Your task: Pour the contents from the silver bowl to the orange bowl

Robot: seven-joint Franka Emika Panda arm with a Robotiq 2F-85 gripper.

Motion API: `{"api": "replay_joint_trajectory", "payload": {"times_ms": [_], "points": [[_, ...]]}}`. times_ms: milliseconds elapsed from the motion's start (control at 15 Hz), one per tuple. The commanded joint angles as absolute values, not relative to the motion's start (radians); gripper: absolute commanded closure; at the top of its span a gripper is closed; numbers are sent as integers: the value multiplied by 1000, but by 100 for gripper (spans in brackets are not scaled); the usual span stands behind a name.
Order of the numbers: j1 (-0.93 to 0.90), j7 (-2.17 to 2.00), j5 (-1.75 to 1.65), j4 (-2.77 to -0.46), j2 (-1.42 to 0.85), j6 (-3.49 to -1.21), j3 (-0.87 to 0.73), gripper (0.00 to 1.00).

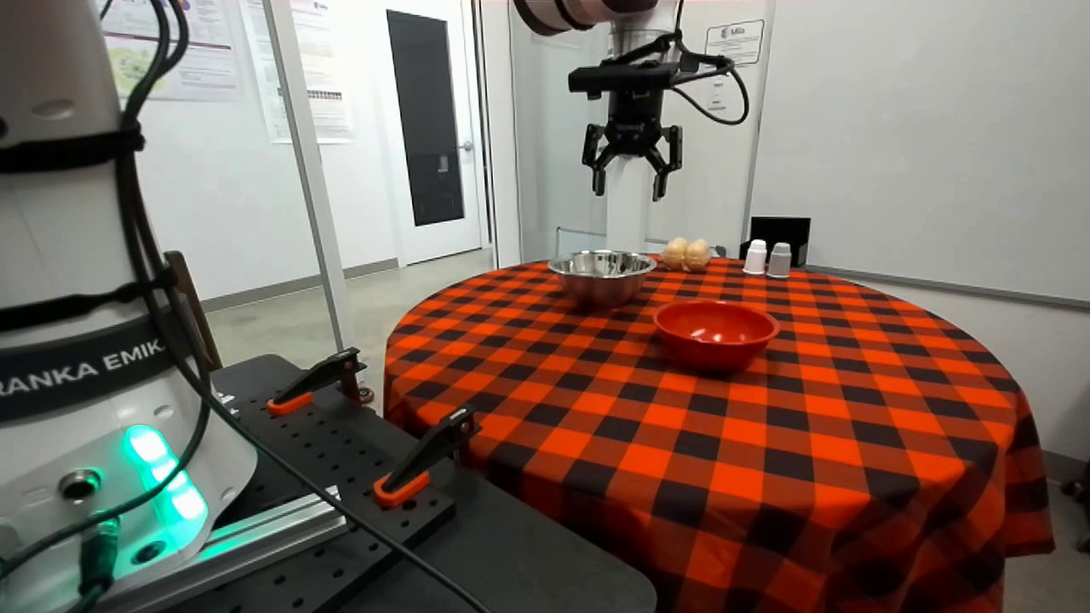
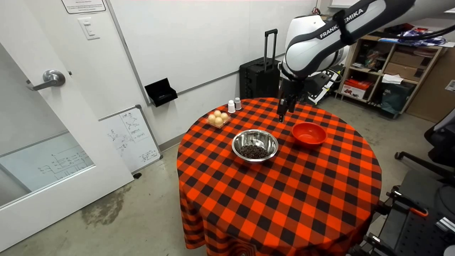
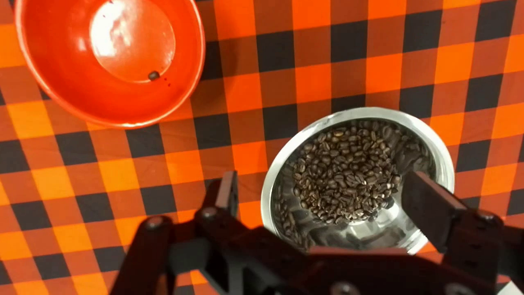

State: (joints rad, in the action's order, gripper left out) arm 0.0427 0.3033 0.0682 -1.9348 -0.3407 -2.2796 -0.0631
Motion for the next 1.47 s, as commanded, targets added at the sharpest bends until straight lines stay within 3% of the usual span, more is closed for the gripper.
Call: {"api": "replay_joint_trajectory", "payload": {"times_ms": [0, 600, 1333, 1400], "points": [[49, 238, 49, -1748, -509, -2272, -33, 0], [43, 135, 26, -1508, -766, -2244, -29, 0], [51, 129, 21, -1430, -888, -2222, -23, 0], [55, 132, 23, -1431, -891, -2220, -21, 14]]}}
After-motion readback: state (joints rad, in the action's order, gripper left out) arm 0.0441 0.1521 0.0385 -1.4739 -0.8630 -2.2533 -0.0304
